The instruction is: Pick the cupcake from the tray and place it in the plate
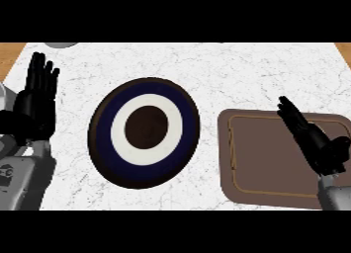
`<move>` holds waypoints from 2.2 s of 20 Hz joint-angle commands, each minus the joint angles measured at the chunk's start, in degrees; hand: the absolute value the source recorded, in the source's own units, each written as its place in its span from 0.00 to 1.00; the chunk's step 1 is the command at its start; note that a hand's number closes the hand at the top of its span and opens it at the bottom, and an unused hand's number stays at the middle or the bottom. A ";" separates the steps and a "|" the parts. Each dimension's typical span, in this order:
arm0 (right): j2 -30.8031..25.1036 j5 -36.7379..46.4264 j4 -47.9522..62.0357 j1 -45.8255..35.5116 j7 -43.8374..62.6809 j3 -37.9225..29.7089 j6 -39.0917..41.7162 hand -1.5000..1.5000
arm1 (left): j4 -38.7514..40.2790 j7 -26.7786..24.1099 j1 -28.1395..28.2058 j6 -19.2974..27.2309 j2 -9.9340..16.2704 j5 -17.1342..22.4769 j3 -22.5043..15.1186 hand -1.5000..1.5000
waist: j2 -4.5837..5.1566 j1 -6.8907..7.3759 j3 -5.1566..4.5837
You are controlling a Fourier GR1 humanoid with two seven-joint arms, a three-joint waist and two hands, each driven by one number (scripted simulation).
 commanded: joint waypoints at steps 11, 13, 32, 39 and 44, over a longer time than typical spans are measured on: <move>-3.44 -28.35 1.48 -3.79 -6.65 -24.47 12.07 0.00 | 2.37 -5.29 20.32 -7.17 10.92 -10.85 -6.27 0.50 | -0.42 0.76 -0.73; -3.20 -33.45 1.17 -2.54 -4.47 -27.55 12.21 0.00 | 2.75 -7.39 21.26 -8.62 12.36 -10.06 -4.74 0.50 | -0.43 0.44 -0.79; -27.57 -14.96 9.17 -1.13 -4.39 -24.45 39.76 0.00 | -3.32 -5.36 23.76 -7.23 8.72 -13.51 -7.04 0.50 | 0.07 2.33 -0.74; -28.35 -5.18 14.30 -11.67 -1.02 -16.12 39.86 0.00 | -3.65 -5.86 24.07 -10.58 10.91 -12.53 -4.93 0.50 | 0.13 2.88 -0.77; -27.50 4.04 19.61 -15.10 -6.81 -11.47 43.53 0.00 | -1.45 -7.56 23.86 -11.68 10.89 -12.23 -2.75 0.50 | 0.08 2.36 -0.75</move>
